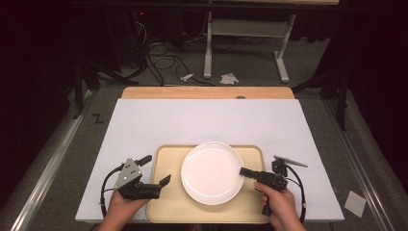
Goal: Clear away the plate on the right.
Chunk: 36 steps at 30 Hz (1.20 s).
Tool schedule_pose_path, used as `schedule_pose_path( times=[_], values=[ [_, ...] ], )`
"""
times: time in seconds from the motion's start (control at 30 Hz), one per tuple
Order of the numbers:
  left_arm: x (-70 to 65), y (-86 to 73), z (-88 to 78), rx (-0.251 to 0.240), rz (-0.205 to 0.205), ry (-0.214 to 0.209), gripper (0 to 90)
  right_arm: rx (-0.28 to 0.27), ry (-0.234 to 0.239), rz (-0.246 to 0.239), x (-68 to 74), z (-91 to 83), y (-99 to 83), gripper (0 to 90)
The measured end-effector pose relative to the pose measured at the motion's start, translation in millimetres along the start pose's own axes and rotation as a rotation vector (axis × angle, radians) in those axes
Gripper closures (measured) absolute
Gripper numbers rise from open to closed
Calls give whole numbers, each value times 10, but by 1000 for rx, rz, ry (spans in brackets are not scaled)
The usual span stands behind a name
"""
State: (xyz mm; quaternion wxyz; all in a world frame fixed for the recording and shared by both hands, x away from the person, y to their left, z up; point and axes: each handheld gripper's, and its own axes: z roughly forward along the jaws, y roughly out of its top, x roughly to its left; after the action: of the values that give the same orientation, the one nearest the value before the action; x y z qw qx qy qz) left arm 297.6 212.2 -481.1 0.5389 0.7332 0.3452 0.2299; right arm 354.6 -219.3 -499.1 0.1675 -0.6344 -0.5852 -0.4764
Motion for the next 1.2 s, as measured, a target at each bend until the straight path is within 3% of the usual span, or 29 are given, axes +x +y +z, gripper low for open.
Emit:
schedule_pose_path(
  times=[0.63,1.2],
  values=[
    [15,10,-16,-6,3,3,76,21,-42,-36,9,37,-15,891],
    [-2,13,-16,0,14,2,78,35,-39,-54,-11,33,1,873]
  ],
)
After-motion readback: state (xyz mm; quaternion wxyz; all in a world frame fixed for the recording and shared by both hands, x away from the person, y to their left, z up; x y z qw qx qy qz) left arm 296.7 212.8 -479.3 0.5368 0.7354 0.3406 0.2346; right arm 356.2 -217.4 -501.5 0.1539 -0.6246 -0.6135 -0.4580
